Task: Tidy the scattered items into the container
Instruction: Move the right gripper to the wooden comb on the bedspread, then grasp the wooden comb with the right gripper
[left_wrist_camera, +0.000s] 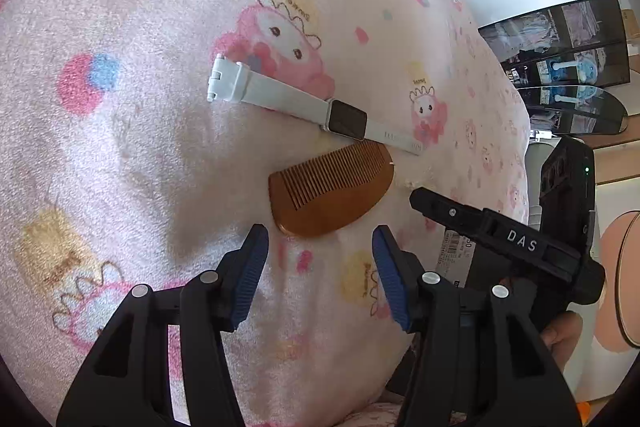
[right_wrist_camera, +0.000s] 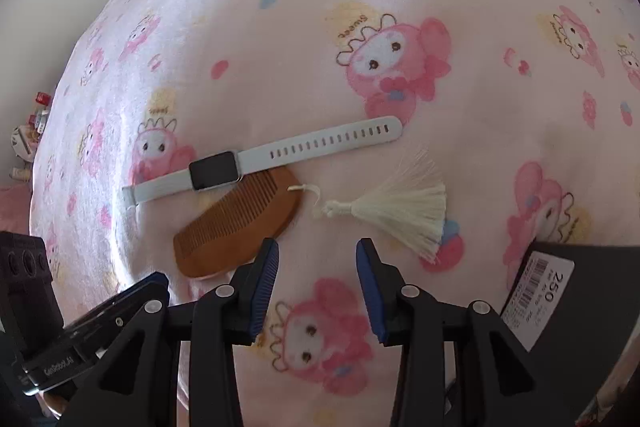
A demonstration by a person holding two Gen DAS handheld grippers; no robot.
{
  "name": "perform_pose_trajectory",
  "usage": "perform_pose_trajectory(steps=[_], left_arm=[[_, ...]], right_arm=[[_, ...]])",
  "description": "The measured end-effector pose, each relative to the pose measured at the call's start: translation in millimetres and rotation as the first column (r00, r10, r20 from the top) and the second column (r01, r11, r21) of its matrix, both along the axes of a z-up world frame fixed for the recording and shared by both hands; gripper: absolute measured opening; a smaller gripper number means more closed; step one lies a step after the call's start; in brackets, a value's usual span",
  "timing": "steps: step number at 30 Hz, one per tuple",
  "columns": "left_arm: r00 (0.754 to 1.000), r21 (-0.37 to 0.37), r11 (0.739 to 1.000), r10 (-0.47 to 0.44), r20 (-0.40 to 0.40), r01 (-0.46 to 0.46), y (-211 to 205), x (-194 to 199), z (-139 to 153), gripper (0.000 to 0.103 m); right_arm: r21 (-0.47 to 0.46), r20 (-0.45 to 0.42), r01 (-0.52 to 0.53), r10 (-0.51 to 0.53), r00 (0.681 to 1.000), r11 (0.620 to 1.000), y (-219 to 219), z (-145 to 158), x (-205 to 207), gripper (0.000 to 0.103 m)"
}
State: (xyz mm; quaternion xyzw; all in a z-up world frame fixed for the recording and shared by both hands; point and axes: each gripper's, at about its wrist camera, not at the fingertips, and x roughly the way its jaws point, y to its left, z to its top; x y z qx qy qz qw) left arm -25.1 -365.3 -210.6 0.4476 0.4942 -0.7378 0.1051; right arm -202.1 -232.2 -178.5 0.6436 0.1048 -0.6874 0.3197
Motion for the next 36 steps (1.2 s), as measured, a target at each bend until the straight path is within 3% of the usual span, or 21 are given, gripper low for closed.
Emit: perform_pose_trajectory(steps=[4, 9, 12, 17, 19, 20, 21, 24, 26, 27, 29, 32, 34, 36], left_arm=[[1.0, 0.001, 1.0, 0.007, 0.011, -0.007, -3, -11, -9, 0.054], [1.0, 0.002, 1.0, 0.014, 0.006, -0.014, -7, -15, -10, 0.054], [1.0, 0.011, 1.0, 0.027, 0.001, -0.027, -11, -17, -14, 0.053], [0.999, 0.036, 0.998, 0.047, -0.008, -0.047, -14, -20, -21, 0.053], [0.999, 0.028, 0.998, 0.05, -0.005, -0.05, -12, -18, -18, 0.047], [0.998, 0.012, 0.998, 0.055, 0.007, -0.055, -11, -16, -16, 0.033], [0.998, 0.002, 0.998, 0.061, 0.021, -0.061, -11, -12, -13, 0.026], [0.998, -0.024, 0.997, 0.068, -0.005, -0.068, -9, 6, 4, 0.019], [0.997, -0.049, 0.996, 0.076, -0.007, -0.076, -9, 18, 13, 0.02], [0.997, -0.051, 0.996, 0.074, -0.004, -0.074, -10, 21, 14, 0.02], [0.997, -0.017, 0.997, 0.074, -0.01, -0.074, -14, 29, 9, 0.021], [0.996, 0.024, 0.996, 0.084, 0.011, -0.085, -16, 29, -3, 0.039], [0.996, 0.038, 0.995, 0.089, 0.013, -0.09, -13, 27, -9, 0.043], [0.996, 0.048, 0.995, 0.086, 0.01, -0.086, -10, 24, -15, 0.046]], right_arm=[[-0.017, 0.011, 0.034, -0.033, 0.999, 0.999, -3, -12, -18, 0.036], [-0.075, 0.064, 0.007, -0.002, 0.998, 0.997, -20, -20, -24, 0.037], [-0.109, 0.043, -0.005, 0.009, 0.999, 0.994, -26, -16, -23, 0.039], [-0.088, 0.099, -0.05, 0.059, 0.993, 0.995, -29, -33, -20, 0.046], [-0.139, 0.17, -0.07, 0.094, 0.981, 0.988, -26, -34, -12, 0.043], [-0.16, 0.204, -0.081, 0.114, 0.972, 0.984, -25, -34, -8, 0.042], [-0.168, 0.217, -0.096, 0.132, 0.967, 0.981, -23, -33, -1, 0.039], [-0.194, 0.291, -0.165, 0.217, 0.932, 0.967, -18, -25, 22, 0.035], [-0.19, 0.301, -0.232, 0.282, 0.911, 0.954, -13, -14, 39, 0.034], [-0.174, 0.276, -0.248, 0.289, 0.917, 0.953, -8, -9, 44, 0.034], [-0.131, 0.197, -0.246, 0.269, 0.943, 0.96, -4, 2, 42, 0.034], [-0.094, 0.057, -0.178, 0.184, 0.981, 0.979, 1, 13, 23, 0.034], [-0.12, 0.059, -0.126, 0.133, 0.989, 0.985, 3, 8, 9, 0.034], [-0.138, 0.116, -0.101, 0.117, 0.986, 0.985, 1, -8, 0, 0.034]])
